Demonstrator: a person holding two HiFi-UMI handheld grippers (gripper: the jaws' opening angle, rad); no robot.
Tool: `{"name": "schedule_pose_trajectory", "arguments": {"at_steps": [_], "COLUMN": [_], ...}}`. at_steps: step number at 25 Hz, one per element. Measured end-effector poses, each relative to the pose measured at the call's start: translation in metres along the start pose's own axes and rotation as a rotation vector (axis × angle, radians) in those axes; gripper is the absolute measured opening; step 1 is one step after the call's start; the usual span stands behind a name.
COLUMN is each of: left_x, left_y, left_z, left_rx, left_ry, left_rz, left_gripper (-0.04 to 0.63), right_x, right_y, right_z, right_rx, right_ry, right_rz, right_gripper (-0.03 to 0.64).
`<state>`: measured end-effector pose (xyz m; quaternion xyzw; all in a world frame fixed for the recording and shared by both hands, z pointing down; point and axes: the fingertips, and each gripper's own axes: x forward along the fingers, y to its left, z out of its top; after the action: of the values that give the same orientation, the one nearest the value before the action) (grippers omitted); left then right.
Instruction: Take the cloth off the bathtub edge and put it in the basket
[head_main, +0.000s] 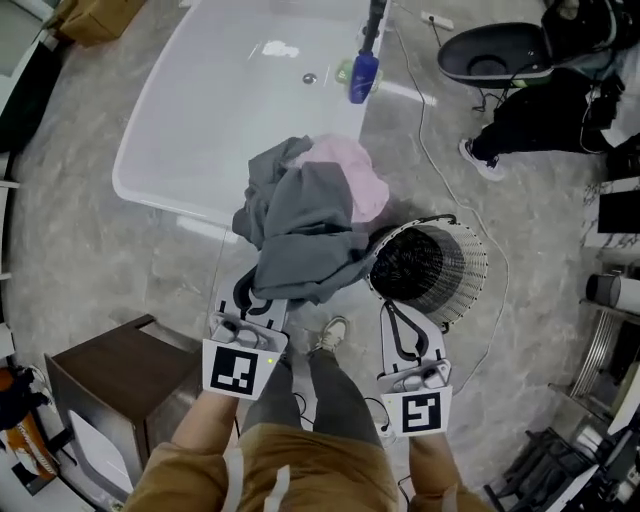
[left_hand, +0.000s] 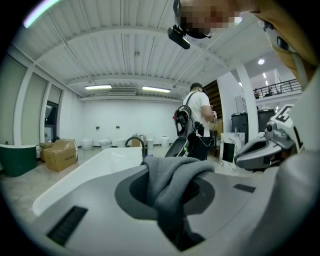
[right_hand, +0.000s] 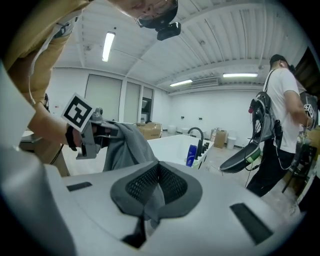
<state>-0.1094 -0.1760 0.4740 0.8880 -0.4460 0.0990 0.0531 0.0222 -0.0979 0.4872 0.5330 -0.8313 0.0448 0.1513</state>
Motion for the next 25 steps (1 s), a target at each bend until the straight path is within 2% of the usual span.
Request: {"name": "schedule_pose_trajectory", "arguments": {"at_steps": [6, 11, 14, 17, 20, 25], "left_x": [-0.040, -0.082, -0.107, -0.131, -0.165, -0.209], "left_y": [0.003, 0.006, 0.004, -0.001, 0.007, 0.012], "left_z": [0.088, 0.166, 0.211, 0.245, 0.275, 0.309], "left_rx": [-0.003, 0.058, 0.076, 0.079, 0.086, 0.103], "left_ry": [-0.097, -0.227, -0.291, -0.319, -0.384, -0.457], "left_rz": [-0.003, -0.003, 0.002, -0.004, 0.011, 0.040], "left_gripper": [0.064, 0.064, 0.064, 0.064, 0.064, 0.064], "right_x": [-0.021, -0.033, -0.045, -0.056, -0.061, -0.067], "right_y": [0.010, 0.019, 0.020, 0.023, 0.041, 0.057], "right_z": [0.051, 0.095, 0.112, 0.126, 0.140, 0.166], "right_rx": [-0.029, -0.073, -0.088, -0.099, -0.102, -0.122], "right_ry": [-0.046, -0.104, -0.105, -0.104, -0.115, -0.148], "right_rz": [0.008, 0.011, 0.013, 0.019, 0.024, 0.033], "right_gripper": [0.006, 0.006, 0.006, 0.006, 0.006, 0.006]}}
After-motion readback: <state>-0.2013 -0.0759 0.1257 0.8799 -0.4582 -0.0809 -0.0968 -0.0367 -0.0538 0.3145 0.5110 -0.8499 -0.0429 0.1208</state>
